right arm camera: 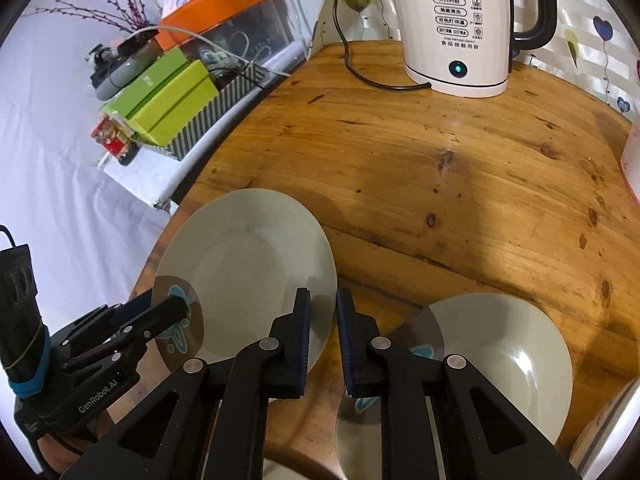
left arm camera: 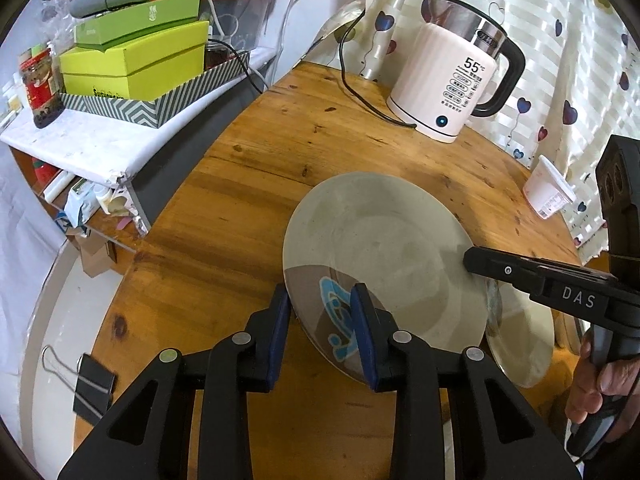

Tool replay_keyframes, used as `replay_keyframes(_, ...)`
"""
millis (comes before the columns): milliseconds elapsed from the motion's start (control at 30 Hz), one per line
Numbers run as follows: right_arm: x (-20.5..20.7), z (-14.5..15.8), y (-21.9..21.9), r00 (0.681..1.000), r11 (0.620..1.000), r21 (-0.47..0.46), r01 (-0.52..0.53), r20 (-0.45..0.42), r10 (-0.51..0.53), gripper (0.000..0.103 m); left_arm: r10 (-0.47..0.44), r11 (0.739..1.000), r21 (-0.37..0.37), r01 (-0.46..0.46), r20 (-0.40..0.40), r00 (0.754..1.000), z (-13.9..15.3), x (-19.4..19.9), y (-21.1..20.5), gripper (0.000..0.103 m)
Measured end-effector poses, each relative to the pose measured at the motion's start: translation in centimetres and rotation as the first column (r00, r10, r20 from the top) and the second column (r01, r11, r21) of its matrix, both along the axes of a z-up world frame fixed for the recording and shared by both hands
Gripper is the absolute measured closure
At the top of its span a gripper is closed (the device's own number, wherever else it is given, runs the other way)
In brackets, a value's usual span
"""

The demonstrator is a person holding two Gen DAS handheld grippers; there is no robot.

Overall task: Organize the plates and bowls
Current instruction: 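Lift the gripped beige plate with the left gripper and carry it toward another plate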

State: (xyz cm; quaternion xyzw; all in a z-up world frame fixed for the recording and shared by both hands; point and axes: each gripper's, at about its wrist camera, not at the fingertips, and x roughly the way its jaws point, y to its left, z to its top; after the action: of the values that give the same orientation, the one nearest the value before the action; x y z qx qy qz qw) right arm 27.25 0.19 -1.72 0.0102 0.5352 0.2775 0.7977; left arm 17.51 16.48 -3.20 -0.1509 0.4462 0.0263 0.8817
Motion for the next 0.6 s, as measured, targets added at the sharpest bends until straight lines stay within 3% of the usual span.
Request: replay_keyframes(600, -7.7, 2.5, -4.3, 0.999, 0.999, 0.017, 0.047, 0.010, -0.048, 0.090, -0.054, 0.998, 0.015, 0.054, 0.013, 0.998, 2.7, -6.7, -4.1, 0.071)
